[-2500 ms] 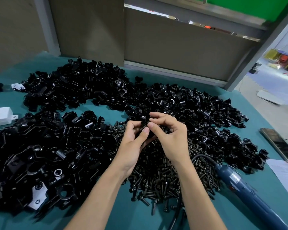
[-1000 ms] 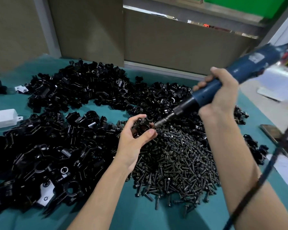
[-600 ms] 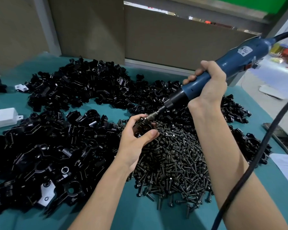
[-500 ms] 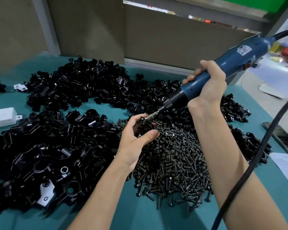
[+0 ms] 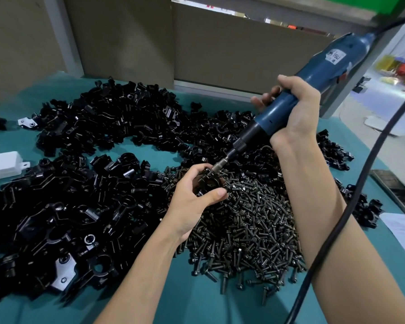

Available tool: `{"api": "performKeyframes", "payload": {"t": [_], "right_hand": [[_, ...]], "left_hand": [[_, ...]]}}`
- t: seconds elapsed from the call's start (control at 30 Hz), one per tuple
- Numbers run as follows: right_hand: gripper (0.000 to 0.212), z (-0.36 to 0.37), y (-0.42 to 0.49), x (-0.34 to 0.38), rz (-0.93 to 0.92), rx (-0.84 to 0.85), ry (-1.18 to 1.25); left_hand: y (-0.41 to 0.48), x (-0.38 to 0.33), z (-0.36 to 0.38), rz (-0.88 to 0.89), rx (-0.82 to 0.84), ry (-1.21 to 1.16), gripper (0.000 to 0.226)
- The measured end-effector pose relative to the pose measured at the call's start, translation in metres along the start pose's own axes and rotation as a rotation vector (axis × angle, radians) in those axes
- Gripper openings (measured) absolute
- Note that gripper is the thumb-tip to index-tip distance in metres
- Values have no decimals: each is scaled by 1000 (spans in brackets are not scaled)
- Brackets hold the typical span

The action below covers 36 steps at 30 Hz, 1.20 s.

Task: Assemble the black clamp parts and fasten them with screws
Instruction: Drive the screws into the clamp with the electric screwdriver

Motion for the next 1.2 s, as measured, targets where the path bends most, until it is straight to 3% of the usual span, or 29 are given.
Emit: {"api": "performKeyframes", "payload": {"t": [0.27, 0.5, 0.97, 1.2], "right_hand": [[22, 4, -2, 2, 17, -20, -58], [18, 3, -2, 5, -23, -71, -68], [19, 12, -3, 0, -26, -36, -66], [18, 13, -4, 0, -30, -42, -78]], "left_hand": [[1, -2, -3, 4, -30, 73, 45], [0, -3, -1, 38, -8, 144, 44], [-1, -7, 0, 35, -19, 93, 58], [-1, -6, -1, 33, -34, 105, 49]]}}
Point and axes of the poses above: each hand's wrist, its own y-axis towards the middle knuckle, its own z-axis out of the palm, x = y × z, the point moved 9 cm from there along y, towards the middle knuckle, and after that the axes turned 3 degrees about -x, right-handed, at the moved point
